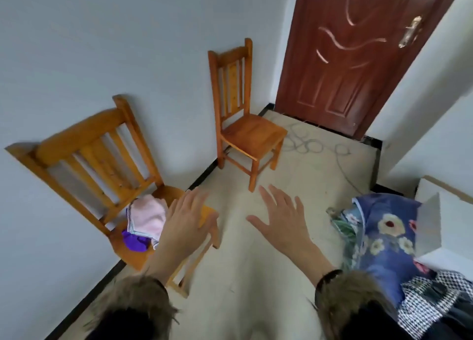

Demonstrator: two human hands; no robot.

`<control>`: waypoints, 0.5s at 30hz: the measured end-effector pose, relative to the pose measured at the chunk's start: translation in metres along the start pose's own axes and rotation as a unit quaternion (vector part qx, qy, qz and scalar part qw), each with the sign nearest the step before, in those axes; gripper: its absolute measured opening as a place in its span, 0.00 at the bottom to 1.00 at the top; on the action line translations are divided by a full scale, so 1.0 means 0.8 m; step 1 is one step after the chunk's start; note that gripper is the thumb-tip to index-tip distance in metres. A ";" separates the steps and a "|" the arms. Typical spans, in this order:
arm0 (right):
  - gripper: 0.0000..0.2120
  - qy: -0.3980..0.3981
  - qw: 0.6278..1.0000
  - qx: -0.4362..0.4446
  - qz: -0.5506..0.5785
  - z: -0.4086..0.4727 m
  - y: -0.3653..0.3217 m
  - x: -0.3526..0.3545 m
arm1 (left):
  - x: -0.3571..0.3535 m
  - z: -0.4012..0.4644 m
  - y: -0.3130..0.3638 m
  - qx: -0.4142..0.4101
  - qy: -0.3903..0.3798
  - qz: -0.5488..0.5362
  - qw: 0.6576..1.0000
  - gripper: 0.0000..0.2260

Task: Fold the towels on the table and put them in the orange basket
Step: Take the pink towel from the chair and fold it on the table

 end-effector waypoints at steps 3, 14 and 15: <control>0.34 -0.029 0.999 0.046 0.000 0.058 -0.046 -0.020 | 0.003 0.008 -0.064 0.059 -0.001 -0.010 0.998 0.23; 0.33 -0.150 0.966 0.207 -0.043 0.294 -0.184 -0.144 | -0.035 0.117 -0.264 0.258 -0.045 -0.056 0.963 0.23; 0.33 -0.157 0.960 0.227 -0.049 0.313 -0.198 -0.156 | -0.043 0.126 -0.282 0.272 -0.055 -0.048 0.960 0.23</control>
Point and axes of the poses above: each hand's wrist, its own z-axis towards the middle knuckle, its own x-axis out of the back of the hand, y = z × x, the point moved 9 cm from there along z, towards the middle knuckle, and after that the axes turned 5 degrees about -y, right-handed, at the moved point
